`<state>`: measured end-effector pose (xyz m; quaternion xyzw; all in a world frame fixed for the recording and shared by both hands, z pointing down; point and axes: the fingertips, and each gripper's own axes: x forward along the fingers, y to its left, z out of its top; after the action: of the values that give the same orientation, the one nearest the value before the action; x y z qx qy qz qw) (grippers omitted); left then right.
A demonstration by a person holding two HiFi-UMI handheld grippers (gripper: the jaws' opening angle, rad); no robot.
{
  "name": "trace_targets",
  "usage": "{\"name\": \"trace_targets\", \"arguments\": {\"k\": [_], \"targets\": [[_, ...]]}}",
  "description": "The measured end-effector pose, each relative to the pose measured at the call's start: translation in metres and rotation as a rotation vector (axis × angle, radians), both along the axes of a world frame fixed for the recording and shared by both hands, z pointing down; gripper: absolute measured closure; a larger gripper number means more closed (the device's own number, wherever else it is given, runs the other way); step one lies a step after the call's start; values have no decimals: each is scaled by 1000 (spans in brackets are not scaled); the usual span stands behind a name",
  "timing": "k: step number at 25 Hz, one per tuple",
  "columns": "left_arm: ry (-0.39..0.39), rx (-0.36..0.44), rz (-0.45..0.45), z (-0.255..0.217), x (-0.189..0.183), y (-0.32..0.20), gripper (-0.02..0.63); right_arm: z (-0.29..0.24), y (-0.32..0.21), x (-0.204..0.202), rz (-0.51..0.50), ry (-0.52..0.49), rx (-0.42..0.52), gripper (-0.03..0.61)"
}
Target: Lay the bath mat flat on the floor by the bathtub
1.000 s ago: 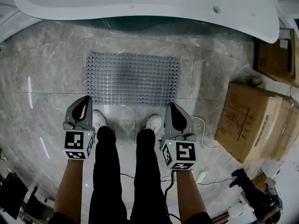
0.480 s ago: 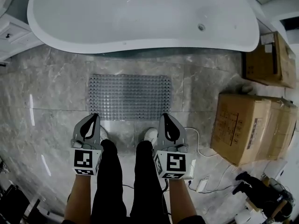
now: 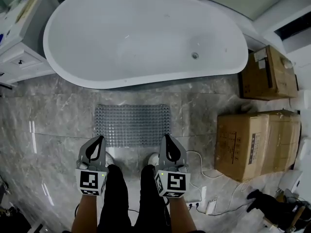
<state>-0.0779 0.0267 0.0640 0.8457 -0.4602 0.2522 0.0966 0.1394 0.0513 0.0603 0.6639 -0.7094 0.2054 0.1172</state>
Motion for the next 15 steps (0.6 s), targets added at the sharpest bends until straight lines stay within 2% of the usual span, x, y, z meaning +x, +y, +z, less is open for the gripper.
{"name": "trace_targets", "arguments": {"k": [7,10,15], "targets": [[25,62,-13,-69,9,3,609,-63,8,3,-18,10,58,552],[32,63,-17,-94,12,9,609,-93,10,3,-9,-6,97,552],[38,132,-22,-136,15,14,609,-138,14,-2,-23,-26,166,552]]}}
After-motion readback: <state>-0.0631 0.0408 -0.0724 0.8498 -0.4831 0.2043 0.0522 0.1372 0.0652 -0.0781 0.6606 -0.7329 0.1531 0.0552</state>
